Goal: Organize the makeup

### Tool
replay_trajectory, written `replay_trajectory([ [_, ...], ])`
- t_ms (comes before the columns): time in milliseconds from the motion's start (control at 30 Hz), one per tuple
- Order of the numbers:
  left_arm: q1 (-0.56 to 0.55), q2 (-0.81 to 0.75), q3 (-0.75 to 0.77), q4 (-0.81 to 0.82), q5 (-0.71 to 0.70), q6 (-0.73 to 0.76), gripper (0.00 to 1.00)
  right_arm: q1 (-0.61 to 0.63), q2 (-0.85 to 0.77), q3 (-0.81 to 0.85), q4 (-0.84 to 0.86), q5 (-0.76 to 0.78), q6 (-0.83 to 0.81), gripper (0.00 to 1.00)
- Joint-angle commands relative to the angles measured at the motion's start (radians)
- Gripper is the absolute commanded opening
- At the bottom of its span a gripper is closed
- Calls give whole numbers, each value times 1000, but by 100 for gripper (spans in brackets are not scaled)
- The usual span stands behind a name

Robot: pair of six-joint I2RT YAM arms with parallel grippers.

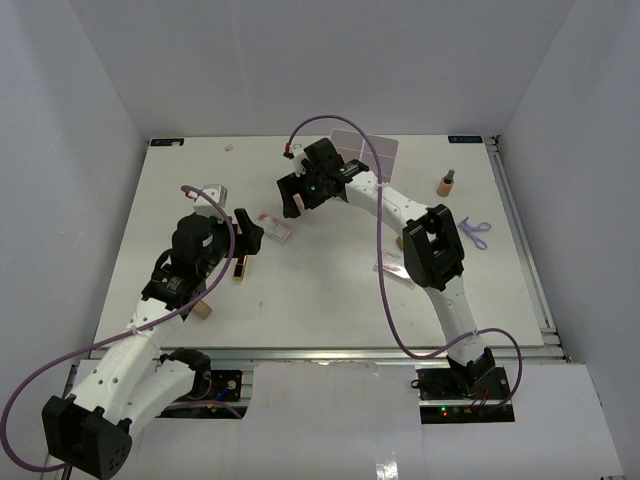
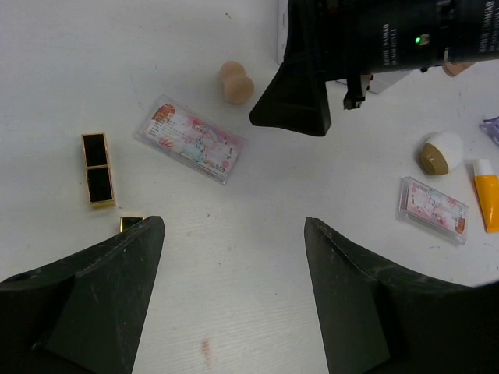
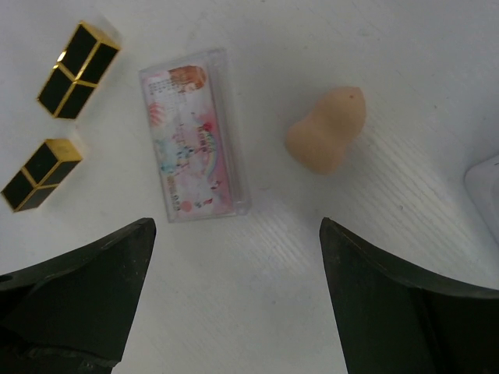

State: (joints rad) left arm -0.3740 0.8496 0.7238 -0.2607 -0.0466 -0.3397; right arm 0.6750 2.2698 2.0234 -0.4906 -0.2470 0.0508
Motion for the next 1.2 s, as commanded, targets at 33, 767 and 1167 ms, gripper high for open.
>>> replay_trajectory([
  [33, 7, -19, -9, 9, -25, 11, 83, -14, 94, 104, 48, 142, 68, 84],
  [767, 7, 1, -11, 5, -47, 14, 83, -35, 199, 88, 271, 77, 140, 75],
  [1167, 7, 5, -11, 5, -50, 15, 83, -35, 205, 52, 259, 97, 129, 58],
])
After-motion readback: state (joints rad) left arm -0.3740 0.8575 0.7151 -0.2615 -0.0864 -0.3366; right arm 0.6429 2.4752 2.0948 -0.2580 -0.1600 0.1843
